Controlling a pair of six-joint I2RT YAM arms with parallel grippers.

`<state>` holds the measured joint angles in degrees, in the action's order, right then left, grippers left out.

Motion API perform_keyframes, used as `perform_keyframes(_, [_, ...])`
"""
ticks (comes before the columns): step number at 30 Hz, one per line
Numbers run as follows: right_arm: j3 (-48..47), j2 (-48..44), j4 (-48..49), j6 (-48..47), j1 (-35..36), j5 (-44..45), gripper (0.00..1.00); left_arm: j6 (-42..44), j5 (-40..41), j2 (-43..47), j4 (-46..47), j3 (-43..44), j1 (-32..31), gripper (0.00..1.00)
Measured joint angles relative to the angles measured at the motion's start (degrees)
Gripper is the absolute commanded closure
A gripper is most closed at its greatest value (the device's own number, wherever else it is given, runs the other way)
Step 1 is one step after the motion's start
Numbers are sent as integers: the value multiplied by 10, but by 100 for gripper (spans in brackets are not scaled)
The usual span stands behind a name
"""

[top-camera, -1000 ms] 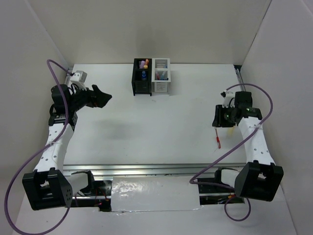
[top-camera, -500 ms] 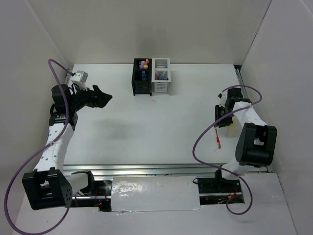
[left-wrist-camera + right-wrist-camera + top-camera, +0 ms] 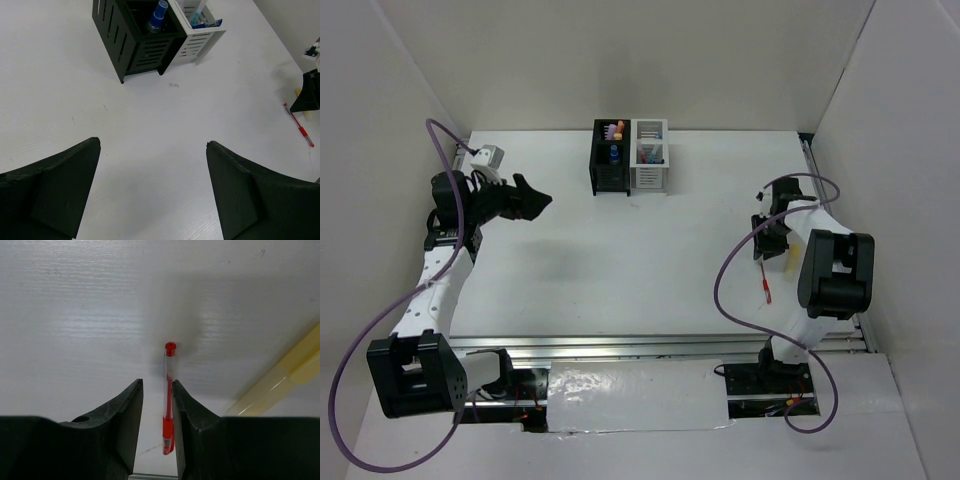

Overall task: Sort the stationery into containers
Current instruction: Pick up the pen from the center of the board.

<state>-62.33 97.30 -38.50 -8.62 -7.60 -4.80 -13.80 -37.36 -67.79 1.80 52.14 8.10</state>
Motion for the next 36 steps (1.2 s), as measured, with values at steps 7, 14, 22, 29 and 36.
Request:
perform_keyframes(7, [0, 11, 5, 0, 1, 11, 65, 0, 0, -4, 10, 0, -2, 1])
perform_keyframes(14, [-2, 42, 11, 0, 1, 14, 66, 0, 0, -7, 17, 0, -9, 1])
perform_keyframes(22, [-19, 40, 6, -12, 4, -35, 100, 18, -20, -6, 35, 0, -16, 3])
perform_keyframes(29, [-152, -54, -27, 16, 91, -222, 100, 201, -34, 12, 41, 0, -124, 3])
perform_keyframes(36, [-237, -84, -4, 120, 114, -457, 100, 521, 4, 92, 63, -69, -342, 3])
